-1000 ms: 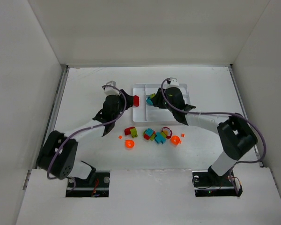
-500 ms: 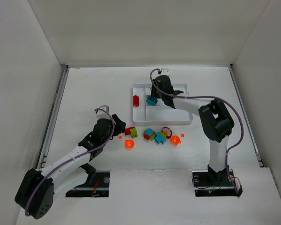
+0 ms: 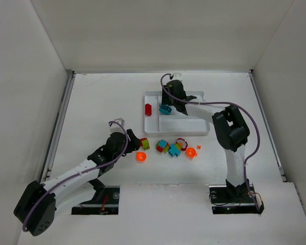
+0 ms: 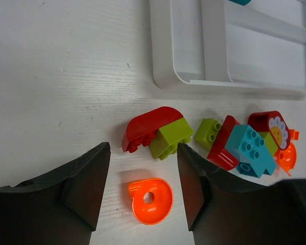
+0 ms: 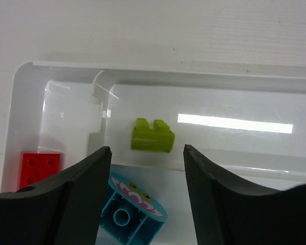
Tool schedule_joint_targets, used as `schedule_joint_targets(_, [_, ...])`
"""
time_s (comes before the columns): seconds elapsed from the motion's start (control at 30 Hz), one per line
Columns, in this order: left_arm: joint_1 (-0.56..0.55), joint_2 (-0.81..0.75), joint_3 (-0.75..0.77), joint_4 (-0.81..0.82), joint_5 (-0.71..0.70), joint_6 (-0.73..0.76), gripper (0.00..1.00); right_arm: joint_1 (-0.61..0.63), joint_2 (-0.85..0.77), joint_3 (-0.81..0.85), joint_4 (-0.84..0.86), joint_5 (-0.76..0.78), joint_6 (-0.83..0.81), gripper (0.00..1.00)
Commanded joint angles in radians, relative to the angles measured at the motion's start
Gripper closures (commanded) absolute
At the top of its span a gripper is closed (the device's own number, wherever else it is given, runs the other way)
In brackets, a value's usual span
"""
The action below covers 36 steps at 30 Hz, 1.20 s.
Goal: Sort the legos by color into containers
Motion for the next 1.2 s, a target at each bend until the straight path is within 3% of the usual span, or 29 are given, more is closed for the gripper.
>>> schedule_joint_targets(0.0, [-0.023, 0.017, 0.007, -0.007, -0.037, 0.0, 0.48, -0.001, -0.099, -0.023, 0.04, 0.016, -0.02, 0.32])
schedule_joint_targets(0.17, [-0.04, 0.062, 0.027, -0.007, -0.082, 0.008, 0.48, 0.018, -0.308, -0.217, 0.094, 0.013, -0.015, 0.35])
schedule_joint_targets(0.23, [-0.031, 0.074, 0.041, -0.006, -0.089, 0.003, 0.5, 0.059, -0.41, -0.335, 0.144, 0.001, -0.002, 0.43])
schedule_joint_targets(0.37, [-0.012, 0.091, 0.067, 0.011, -0.085, 0.0, 0.53, 0.191, -0.554, -0.549, 0.222, -0.079, 0.064, 0.74])
schedule_joint_targets(0.47, [-0.001, 0.097, 0.083, 0.002, -0.082, 0.006, 0.56, 0.309, -0.59, -0.635, 0.252, -0.136, 0.101, 0.79])
schedule_joint_targets(0.53, [0.005, 0.084, 0.087, -0.001, -0.08, 0.008, 0.56, 0.389, -0.594, -0.676, 0.288, -0.13, 0.103, 0.77])
schedule_joint_targets(0.73, [0.038, 0.034, 0.08, -0.018, -0.079, -0.006, 0.57, 0.505, -0.499, -0.696, 0.379, -0.084, 0.12, 0.48])
schedule_joint_targets(1.17, [0.074, -0.013, 0.054, -0.065, -0.074, -0.009, 0.57, 0.528, -0.324, -0.529, 0.289, -0.028, 0.109, 0.42])
